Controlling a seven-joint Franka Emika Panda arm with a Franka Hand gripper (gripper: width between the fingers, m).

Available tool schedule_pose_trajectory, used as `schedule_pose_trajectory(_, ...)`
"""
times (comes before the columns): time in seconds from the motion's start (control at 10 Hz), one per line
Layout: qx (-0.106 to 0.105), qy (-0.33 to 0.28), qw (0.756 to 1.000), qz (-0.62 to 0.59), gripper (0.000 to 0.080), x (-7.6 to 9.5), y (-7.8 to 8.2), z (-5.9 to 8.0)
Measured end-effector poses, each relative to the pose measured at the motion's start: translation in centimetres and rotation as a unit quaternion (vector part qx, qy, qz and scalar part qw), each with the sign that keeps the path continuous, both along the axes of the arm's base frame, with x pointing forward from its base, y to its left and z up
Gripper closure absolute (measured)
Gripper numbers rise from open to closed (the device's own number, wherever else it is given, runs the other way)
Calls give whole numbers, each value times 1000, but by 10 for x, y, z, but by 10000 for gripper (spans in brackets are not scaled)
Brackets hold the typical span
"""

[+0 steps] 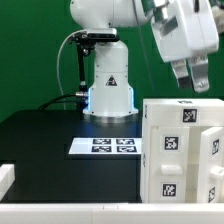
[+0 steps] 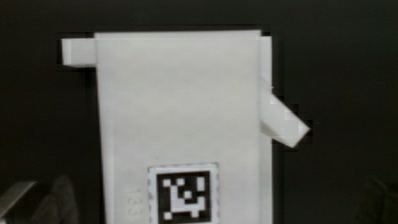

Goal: Assemble cabinet

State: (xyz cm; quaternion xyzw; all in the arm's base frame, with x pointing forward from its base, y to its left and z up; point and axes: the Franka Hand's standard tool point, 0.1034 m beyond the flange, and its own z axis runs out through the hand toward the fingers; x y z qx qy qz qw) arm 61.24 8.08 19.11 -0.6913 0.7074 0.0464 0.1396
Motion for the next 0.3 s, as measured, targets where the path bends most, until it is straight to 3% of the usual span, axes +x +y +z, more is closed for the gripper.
schedule_pose_trajectory(0.3,-1,1,1000,4,2,-1,1,-2)
